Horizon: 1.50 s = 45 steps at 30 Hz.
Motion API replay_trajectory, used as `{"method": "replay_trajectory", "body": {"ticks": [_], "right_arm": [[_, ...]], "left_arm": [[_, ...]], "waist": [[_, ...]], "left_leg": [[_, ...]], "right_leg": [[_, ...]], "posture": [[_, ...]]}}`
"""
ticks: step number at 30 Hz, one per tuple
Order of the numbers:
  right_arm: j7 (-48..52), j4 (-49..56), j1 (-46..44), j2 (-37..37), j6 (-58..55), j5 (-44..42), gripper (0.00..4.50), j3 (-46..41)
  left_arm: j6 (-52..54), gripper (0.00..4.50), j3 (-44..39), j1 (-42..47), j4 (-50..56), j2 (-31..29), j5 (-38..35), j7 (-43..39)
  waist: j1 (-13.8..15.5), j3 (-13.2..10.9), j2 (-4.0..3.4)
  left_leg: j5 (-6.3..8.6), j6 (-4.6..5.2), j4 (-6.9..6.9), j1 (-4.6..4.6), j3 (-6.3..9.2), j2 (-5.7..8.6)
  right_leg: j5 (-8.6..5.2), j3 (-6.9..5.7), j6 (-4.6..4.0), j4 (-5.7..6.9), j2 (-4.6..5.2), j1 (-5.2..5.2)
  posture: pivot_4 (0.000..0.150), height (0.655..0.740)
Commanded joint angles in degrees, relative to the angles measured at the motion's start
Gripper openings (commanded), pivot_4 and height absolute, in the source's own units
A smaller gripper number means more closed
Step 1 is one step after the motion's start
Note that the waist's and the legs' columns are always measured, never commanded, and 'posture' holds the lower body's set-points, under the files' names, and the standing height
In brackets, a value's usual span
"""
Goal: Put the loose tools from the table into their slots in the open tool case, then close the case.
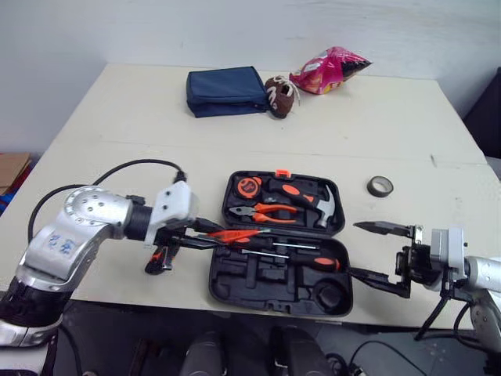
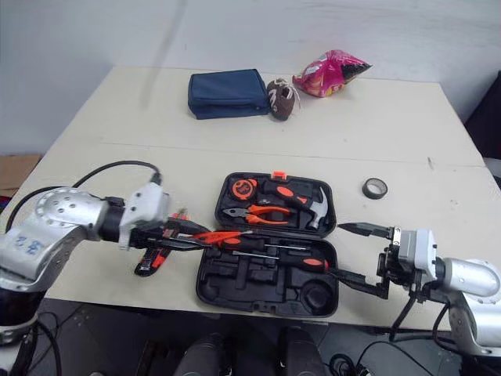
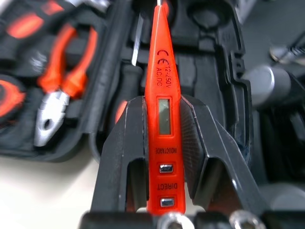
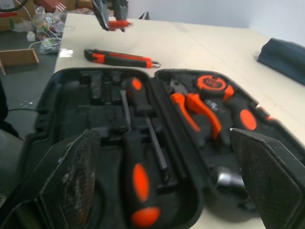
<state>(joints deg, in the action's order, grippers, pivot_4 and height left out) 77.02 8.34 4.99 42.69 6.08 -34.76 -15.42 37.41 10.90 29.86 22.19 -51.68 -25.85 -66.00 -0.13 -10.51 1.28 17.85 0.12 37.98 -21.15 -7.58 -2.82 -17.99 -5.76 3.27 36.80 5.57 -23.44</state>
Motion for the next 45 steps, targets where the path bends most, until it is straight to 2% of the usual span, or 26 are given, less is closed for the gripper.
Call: {"method": "replay_trajectory", "body": {"ticks": [1, 9, 20, 32, 42, 44, 45], "right_arm": [[0.5, 0.8, 1.3, 0.7, 0.3, -0.6, 4.5, -2.0], [-1.3, 3.4, 3.4, 0.2, 0.1, -0.4, 4.5, -2.6], [-3.1, 5.6, 5.0, 0.5, -0.2, -0.5, 4.5, -3.0], [-2.5, 4.1, 5.0, -0.1, 0.9, -0.3, 4.5, -2.7], [-2.1, 2.6, 4.8, -0.6, 2.1, -0.1, 4.5, -2.3], [-2.1, 2.4, 4.7, -0.7, 2.2, -0.1, 4.5, -2.1], [-2.0, 2.4, 4.7, -0.7, 2.2, -0.1, 4.5, -2.1]], "left_arm": [[5.9, 0.28, 8.3, 5.1, 3.5, 0.4, 4.2, 0.2], [8.9, 0.28, 20.9, 10.9, 2.9, 5.3, 13.8, 2.8], [8.7, 0.28, 22.6, 11.0, 0.3, 8.4, 18.1, 3.9], [7.4, 0.28, 24.8, 11.8, -0.2, 6.9, 23.0, 2.5], [8.9, 0.28, 23.2, 10.8, 1.3, 7.7, 22.1, 2.7], [8.7, 1.3, 22.3, 10.7, 1.9, 8.2, 21.6, 3.2], [8.4, 1.58, 21.9, 10.8, 2.2, 8.4, 21.3, 3.2]], "waist": [[0.1, 0.0, 0.0], [0.2, 0.0, 0.0], [0.4, 0.0, 0.0], [0.2, 0.0, 0.0], [0.3, 0.0, 0.0], [0.2, 0.0, 0.0], [0.2, 0.0, 0.0]], "left_leg": [[0.0, 0.0, 0.03, -0.02, 0.03, 0.01], [-0.01, 0.02, 0.1, -0.05, 0.05, 0.03], [-0.02, 0.03, 0.15, -0.05, 0.12, 0.02], [-0.04, 0.02, 0.19, -0.04, 0.13, 0.01], [-0.07, 0.03, 0.2, -0.02, 0.15, 0.02], [-0.07, 0.03, 0.21, -0.02, 0.15, 0.02], [-0.07, 0.03, 0.21, -0.02, 0.15, 0.02]], "right_leg": [[0.0, -0.02, 0.0, 0.01, -0.05, 0.0], [-0.01, 0.0, 0.01, 0.02, -0.09, 0.01], [-0.01, -0.01, 0.01, 0.03, -0.03, 0.04], [-0.01, -0.01, 0.01, 0.08, -0.03, 0.04], [-0.02, 0.0, 0.01, 0.12, -0.02, 0.07], [-0.01, 0.0, 0.01, 0.12, -0.02, 0.07], [-0.02, 0.0, 0.01, 0.12, -0.01, 0.07]], "posture": [[0.15, 0.74], [0.15, 0.74], [0.15, 0.74], [0.15, 0.74], [0.15, 0.74], [0.15, 0.74], [0.15, 0.74]]}}
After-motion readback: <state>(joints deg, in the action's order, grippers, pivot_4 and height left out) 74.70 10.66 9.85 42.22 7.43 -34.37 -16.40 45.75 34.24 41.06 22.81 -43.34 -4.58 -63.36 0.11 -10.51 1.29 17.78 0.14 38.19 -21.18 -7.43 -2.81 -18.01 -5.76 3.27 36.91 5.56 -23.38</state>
